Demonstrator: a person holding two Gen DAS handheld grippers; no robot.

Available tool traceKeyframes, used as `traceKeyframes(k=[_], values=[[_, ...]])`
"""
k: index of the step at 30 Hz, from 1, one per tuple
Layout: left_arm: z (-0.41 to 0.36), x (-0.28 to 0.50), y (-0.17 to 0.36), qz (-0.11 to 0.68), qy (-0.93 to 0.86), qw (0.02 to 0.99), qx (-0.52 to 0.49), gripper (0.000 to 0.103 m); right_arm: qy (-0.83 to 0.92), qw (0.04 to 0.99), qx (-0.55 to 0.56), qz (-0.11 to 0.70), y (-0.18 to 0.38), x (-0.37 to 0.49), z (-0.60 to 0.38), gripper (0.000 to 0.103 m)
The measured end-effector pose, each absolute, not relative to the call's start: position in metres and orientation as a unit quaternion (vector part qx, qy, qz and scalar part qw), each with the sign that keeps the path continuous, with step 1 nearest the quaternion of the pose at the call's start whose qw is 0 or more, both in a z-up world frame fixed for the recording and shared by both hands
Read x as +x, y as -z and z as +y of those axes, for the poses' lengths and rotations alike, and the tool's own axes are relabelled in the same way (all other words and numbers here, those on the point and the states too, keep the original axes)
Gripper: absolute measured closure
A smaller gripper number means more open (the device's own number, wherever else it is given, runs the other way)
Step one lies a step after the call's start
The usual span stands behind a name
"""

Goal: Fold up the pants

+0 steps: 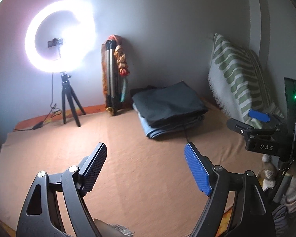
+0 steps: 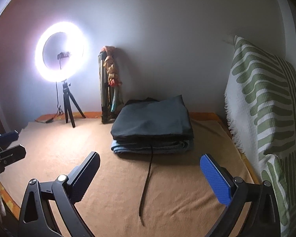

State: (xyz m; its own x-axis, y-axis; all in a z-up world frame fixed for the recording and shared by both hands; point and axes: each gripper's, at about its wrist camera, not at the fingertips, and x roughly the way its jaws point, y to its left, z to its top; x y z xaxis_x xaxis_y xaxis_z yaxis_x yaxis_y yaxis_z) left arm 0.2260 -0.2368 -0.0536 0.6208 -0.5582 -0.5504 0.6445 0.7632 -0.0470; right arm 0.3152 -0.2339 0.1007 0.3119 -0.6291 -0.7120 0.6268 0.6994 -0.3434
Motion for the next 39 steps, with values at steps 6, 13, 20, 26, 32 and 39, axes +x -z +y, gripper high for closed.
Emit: traceKeyframes(k=[6, 13, 20, 26, 32, 39], values=[[-0.230, 0.225, 0.069, 0.294, 0.318, 0.897, 0.083, 0.022, 0.383, 0.807, -0.016, 0.448, -0.090, 0.308, -0.225, 0.000], [-0.228, 0.226, 0.079, 0.302, 0.315, 0.896, 0.082, 0.022, 0.388, 0.801, -0.029, 0.454, -0.079, 0.305, -0.225, 0.000], [-0.226, 0.225, 0.076, 0.298, 0.315, 0.898, 0.077, 0.021, 0.382, 0.799, -0.042, 0.462, -0.068, 0.311, -0.222, 0.000], [-0.224, 0.225, 0.076, 0.300, 0.315, 0.897, 0.075, 0.021, 0.379, 0.800, -0.038, 0.464, -0.065, 0.313, -0.222, 0.000], [-0.224, 0.225, 0.077, 0.297, 0.316, 0.898, 0.079, 0.021, 0.379, 0.800, -0.036, 0.463, -0.065, 0.313, -0.222, 0.000], [-0.225, 0.224, 0.077, 0.296, 0.316, 0.898, 0.080, 0.021, 0.378, 0.801, -0.034, 0.463, -0.065, 0.313, -0.223, 0.000]])
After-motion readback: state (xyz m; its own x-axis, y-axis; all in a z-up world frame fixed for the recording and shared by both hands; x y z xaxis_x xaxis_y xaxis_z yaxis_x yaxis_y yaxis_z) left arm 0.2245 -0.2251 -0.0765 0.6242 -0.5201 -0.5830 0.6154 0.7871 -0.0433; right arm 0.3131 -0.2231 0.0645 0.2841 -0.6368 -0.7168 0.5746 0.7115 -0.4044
